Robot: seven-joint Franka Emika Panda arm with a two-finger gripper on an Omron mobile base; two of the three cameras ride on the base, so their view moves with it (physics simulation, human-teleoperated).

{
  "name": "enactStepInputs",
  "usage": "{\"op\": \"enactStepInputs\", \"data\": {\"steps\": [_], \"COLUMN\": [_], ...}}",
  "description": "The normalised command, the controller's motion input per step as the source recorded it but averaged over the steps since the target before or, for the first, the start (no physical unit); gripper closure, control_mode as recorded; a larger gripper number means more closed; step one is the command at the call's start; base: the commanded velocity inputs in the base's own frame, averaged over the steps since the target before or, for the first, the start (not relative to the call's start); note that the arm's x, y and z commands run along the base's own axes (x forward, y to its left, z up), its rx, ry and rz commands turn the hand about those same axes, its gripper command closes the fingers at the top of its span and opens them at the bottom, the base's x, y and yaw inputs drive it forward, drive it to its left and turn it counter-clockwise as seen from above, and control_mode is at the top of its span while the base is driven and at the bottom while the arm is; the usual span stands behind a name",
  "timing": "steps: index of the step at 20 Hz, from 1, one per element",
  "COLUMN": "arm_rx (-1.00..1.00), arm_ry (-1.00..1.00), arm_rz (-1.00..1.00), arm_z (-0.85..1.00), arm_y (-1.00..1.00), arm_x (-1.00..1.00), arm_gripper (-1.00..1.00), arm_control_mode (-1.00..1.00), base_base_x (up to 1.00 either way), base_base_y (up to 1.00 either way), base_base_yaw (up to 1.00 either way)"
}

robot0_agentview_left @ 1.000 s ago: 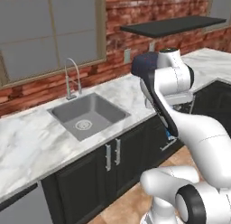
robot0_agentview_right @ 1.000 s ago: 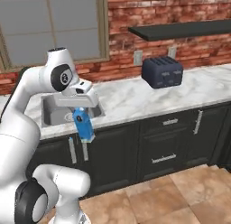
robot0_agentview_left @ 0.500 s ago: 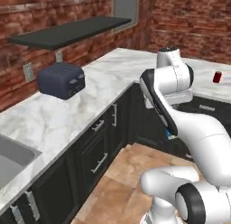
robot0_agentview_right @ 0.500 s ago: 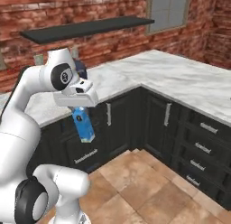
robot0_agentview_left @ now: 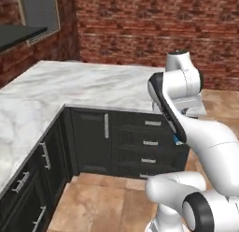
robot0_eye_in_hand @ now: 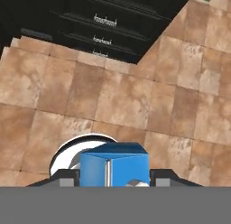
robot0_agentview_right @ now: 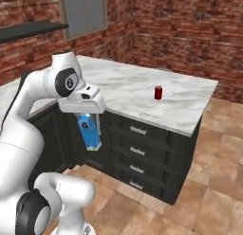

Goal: Move the drinks to the dining counter.

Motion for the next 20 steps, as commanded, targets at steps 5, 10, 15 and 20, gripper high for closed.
{"op": "enactStepInputs", "data": {"steps": [5,10,15,20], "arm_rx": [0.00,0.00,0.00,0.00], "arm_ry": [0.00,0.00,0.00,0.00], "arm_rz": [0.00,0.00,0.00,0.00], "arm_z": [0.00,0.00,0.00,0.00], "arm_y": [0.00,0.00,0.00,0.00], "arm_x": [0.00,0.00,0.00,0.00], "arm_gripper": [1.00,1.00,1.00,1.00], "arm_control_mode": [1.00,1.00,1.00,1.00], "base_base_x": [1.00,1.00,1.00,1.00], "base_base_y": [0.32,0.89,0.68,-0.08], "base_base_yaw": [-0.43,-0.36,-0.24,-0.08]}}
